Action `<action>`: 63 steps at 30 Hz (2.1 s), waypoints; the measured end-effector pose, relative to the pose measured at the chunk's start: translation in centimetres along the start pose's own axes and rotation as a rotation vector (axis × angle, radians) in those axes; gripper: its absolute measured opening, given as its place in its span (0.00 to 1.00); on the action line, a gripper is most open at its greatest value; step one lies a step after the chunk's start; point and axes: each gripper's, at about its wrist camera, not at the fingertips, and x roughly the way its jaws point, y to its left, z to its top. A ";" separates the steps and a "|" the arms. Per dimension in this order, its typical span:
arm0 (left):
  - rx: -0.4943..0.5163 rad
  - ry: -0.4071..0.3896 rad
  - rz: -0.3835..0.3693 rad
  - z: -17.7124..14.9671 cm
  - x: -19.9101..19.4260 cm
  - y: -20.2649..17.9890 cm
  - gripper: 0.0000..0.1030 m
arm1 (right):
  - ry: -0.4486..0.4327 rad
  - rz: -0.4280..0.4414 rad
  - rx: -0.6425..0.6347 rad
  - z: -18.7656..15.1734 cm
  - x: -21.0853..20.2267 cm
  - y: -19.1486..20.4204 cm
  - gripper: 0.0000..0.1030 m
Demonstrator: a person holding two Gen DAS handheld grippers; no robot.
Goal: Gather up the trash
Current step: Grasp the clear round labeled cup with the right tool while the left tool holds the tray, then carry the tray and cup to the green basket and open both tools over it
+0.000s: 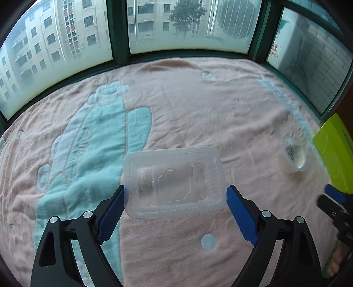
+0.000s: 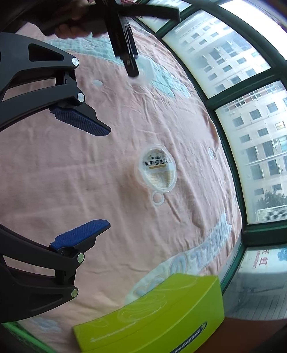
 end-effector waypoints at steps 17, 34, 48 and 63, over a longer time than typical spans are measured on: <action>-0.018 -0.025 -0.040 -0.1 -2.7 1.2 0.84 | 0.056 -0.024 -0.030 4.3 6.6 1.6 0.75; 0.014 -0.039 -0.074 -1.5 -4.8 -0.8 0.84 | 0.001 -0.035 -0.020 0.9 0.8 1.8 0.61; 0.089 -0.059 -0.154 -5.1 -9.0 -6.6 0.84 | -0.055 -0.116 0.013 -5.9 -8.4 0.1 0.61; 0.226 -0.052 -0.291 -9.1 -12.0 -15.9 0.84 | -0.101 -0.240 0.166 -13.2 -17.5 -5.1 0.61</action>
